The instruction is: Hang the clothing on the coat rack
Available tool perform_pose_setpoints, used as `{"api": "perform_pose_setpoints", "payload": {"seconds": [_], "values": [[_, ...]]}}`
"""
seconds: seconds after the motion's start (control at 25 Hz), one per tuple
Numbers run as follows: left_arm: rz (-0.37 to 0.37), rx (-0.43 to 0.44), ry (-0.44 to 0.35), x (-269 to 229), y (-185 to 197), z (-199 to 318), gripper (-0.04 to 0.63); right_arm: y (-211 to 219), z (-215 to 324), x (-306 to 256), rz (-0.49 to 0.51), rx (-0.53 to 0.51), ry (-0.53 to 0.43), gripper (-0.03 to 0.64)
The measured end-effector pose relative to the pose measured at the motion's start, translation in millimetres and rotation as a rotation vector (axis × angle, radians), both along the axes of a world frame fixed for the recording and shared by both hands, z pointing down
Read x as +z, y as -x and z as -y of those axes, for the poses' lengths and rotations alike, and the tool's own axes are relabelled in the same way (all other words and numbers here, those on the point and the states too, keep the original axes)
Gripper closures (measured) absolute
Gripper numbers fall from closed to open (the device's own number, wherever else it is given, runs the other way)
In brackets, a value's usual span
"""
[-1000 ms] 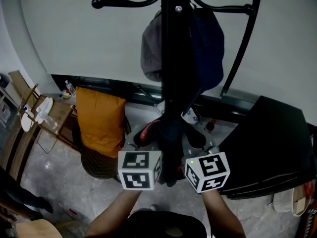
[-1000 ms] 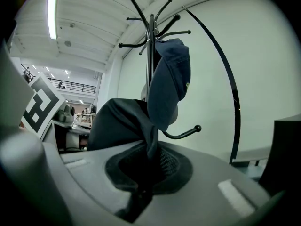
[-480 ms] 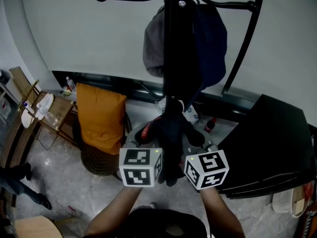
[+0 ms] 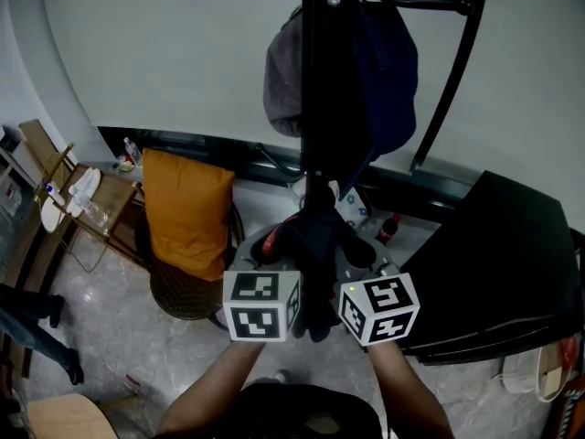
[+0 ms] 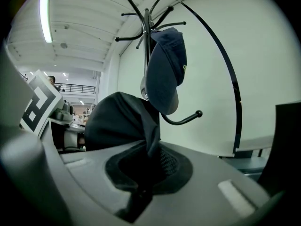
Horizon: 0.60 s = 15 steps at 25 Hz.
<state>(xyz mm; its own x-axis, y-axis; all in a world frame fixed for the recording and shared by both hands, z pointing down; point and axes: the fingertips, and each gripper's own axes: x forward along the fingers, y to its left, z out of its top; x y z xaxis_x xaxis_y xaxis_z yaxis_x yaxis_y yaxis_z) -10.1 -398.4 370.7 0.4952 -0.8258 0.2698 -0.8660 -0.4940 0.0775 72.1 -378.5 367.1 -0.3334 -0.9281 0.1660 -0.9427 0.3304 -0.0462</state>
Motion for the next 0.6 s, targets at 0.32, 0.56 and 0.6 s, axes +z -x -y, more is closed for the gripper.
{"api": "perform_pose_setpoints", "payload": {"seconds": [0.32, 0.56, 0.6], "values": [[0.011, -0.003, 0.018, 9.8, -0.1, -2.6, 0.574, -0.1, -1.2, 10.3, 0.012, -0.003, 0.025, 0.604], [0.023, -0.008, 0.027, 13.8, 0.5, -3.9, 0.574, -0.4, -1.5, 16.1, 0.013, -0.004, 0.038, 0.604], [0.023, -0.009, 0.027, 14.4, 0.6, -3.9, 0.574, -0.3, -1.6, 17.0, 0.014, -0.004, 0.040, 0.604]]}}
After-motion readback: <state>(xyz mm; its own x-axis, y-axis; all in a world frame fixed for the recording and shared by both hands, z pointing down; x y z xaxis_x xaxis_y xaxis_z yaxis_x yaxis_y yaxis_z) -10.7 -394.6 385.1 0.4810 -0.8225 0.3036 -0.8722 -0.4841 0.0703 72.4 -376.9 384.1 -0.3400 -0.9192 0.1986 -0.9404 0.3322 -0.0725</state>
